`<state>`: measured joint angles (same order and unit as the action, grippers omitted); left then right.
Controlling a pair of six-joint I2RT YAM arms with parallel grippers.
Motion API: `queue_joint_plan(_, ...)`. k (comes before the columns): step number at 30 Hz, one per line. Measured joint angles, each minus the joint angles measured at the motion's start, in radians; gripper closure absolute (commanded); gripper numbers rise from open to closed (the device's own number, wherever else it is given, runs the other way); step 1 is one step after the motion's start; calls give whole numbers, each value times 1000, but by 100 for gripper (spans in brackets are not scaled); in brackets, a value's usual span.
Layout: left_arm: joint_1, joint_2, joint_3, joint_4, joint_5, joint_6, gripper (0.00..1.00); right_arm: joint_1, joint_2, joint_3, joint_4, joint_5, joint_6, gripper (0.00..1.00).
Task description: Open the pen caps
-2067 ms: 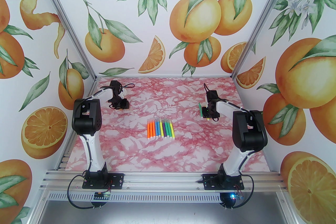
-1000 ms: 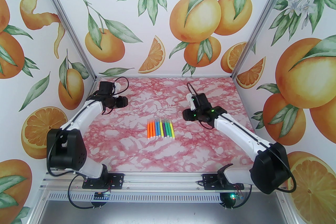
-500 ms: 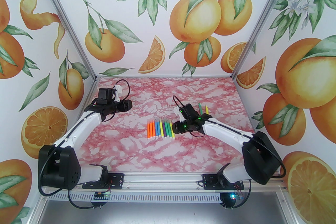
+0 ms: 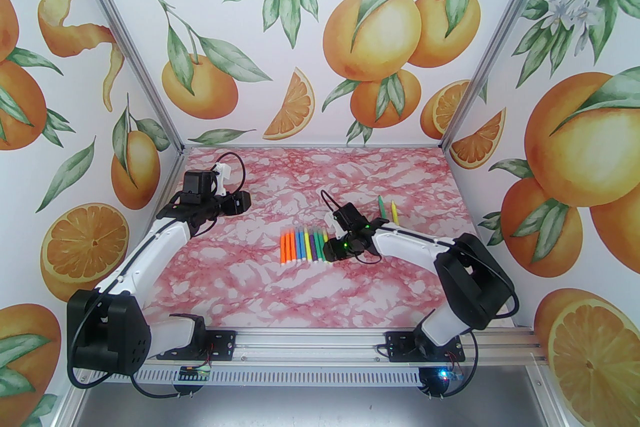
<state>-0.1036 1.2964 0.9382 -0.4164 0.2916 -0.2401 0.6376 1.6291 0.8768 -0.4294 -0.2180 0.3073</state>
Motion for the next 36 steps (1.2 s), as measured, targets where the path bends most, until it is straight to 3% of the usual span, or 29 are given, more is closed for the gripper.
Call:
queue_joint_plan(7, 0, 0, -1, 0, 0, 0, 38, 7, 37, 11, 5, 10, -1, 58)
queue_joint_plan(22, 0, -9, -1, 0, -1, 1, 38, 23, 68, 84, -123, 190, -24, 64)
queue_joint_plan(36, 0, -21, -2, -2, -2, 4, 38, 26, 111, 119, -147, 198, -39, 63)
